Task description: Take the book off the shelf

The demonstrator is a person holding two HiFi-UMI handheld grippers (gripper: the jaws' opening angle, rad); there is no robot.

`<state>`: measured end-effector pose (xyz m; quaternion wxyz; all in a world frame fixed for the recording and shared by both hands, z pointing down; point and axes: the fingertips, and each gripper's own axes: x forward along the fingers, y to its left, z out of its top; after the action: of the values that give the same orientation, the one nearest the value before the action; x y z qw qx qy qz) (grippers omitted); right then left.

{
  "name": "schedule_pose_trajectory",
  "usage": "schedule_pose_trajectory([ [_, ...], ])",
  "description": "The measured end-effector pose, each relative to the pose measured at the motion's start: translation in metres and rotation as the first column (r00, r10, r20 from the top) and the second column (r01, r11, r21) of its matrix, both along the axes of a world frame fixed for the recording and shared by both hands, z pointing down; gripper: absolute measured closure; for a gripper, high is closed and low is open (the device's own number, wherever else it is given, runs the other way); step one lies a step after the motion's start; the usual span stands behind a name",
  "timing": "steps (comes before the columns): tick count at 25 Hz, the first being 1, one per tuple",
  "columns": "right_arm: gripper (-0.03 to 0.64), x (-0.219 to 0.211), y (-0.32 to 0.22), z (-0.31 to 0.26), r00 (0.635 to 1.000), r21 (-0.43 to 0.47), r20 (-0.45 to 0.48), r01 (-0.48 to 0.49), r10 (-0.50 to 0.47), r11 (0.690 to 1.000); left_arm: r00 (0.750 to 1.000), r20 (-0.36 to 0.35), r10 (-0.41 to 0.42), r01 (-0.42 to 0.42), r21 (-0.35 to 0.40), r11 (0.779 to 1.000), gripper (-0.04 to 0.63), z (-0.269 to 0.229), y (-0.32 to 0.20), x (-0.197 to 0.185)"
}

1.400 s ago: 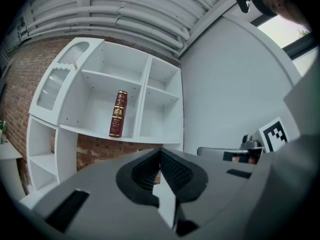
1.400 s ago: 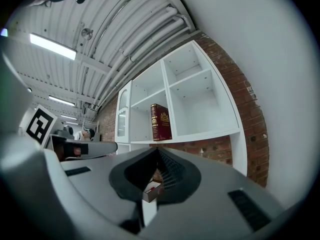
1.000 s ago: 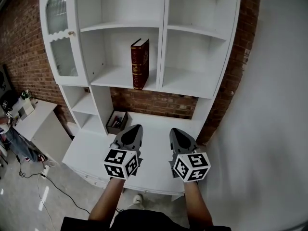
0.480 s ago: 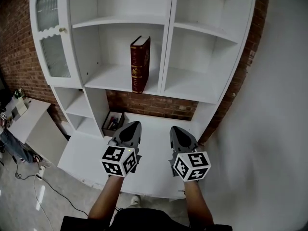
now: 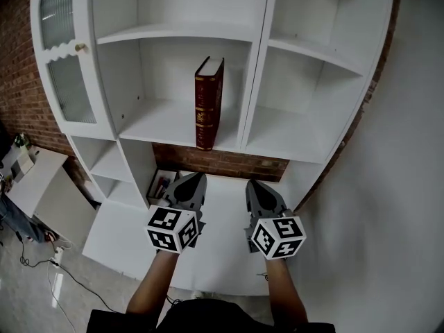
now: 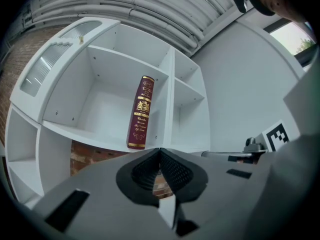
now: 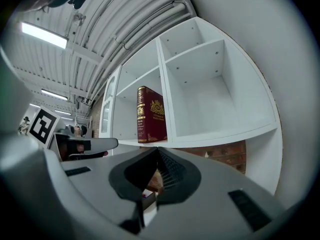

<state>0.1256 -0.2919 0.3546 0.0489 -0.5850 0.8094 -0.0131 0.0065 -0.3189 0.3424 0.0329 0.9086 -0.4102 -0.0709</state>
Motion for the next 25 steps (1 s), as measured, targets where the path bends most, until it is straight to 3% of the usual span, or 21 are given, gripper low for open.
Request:
schedule_pose_trajectory([
  [12, 0.598, -0.017, -0.045, -0.014, 0.999, 0.018, 0.034, -0.042, 0.041, 0.999, 0.998, -0.031, 0.062, -0.062, 0.022, 0.998, 0.58, -0.009, -0.047, -0.013],
  [25, 0.598, -0.021, -0.07, -0.014, 0.995, 0.019, 0.02, -0.098, 0.098, 0.995, 0.991, -0.091, 0.095, -0.086, 0.093, 0.992, 0.578, -0.032, -0.07, -0.022],
])
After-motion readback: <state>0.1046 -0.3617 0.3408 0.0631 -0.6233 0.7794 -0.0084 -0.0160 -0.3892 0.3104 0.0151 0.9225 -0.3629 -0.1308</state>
